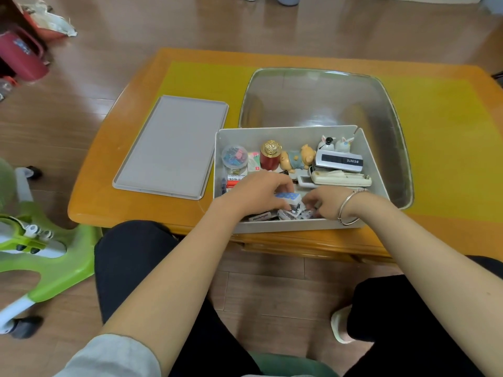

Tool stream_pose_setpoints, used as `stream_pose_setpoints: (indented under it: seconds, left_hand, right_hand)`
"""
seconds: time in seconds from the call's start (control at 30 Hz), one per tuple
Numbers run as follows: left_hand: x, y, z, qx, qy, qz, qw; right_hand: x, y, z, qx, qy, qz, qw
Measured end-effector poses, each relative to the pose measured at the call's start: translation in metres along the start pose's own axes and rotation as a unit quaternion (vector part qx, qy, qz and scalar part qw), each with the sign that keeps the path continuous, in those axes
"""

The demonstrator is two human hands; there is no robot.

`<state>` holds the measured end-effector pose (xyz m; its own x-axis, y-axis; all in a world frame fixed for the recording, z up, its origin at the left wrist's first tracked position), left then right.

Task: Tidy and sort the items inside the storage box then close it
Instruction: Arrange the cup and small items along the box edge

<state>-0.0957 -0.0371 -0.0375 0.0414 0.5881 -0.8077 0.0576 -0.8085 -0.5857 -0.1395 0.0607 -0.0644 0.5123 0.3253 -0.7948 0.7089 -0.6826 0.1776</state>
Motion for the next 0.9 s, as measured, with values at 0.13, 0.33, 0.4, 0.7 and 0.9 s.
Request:
stream_pose_setpoints:
  seconds: [0.13,0.33,0.4,0.7,0.9]
  left_hand:
    - [-0.009,-0.004,-0.004,0.001,-0.018,-0.010,1.000]
    - [0.004,-0.035,0.007,0.040,-0.022,0.026,0.999]
    - [0.010,-0.045,0.011,0.059,-0.020,0.058,0.996]
    - [-0.024,-0.063,0.022,0.077,-0.183,-0.015,0.980]
    - [-0.030,-0.087,0.079,0.049,-0.199,-0.011,0.979]
  right_hand:
    - [0.001,0.000,-0.007,-0.010,0.020,0.154,0.988]
    - [-0.019,-0.041,-0.027,0.034,-0.051,0.280,0.958]
    - [-0.026,-0.053,-0.036,0.034,-0.080,0.296,0.951]
    - [-0.076,-0.100,-0.065,0.042,-0.381,0.342,0.858]
    - [-0.081,-0.123,-0.076,0.077,-0.451,0.376,0.806]
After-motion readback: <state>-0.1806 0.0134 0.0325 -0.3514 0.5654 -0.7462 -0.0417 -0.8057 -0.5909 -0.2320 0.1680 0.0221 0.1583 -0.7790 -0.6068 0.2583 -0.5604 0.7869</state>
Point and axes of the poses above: each hand's wrist, its own z-axis towards the middle knuckle, its own x-axis out of the palm, y = z × x, the point moved 10 cm from there along z, towards the middle knuckle, and after that the axes turned 3 degrees about -y, right-handed, at the moved point
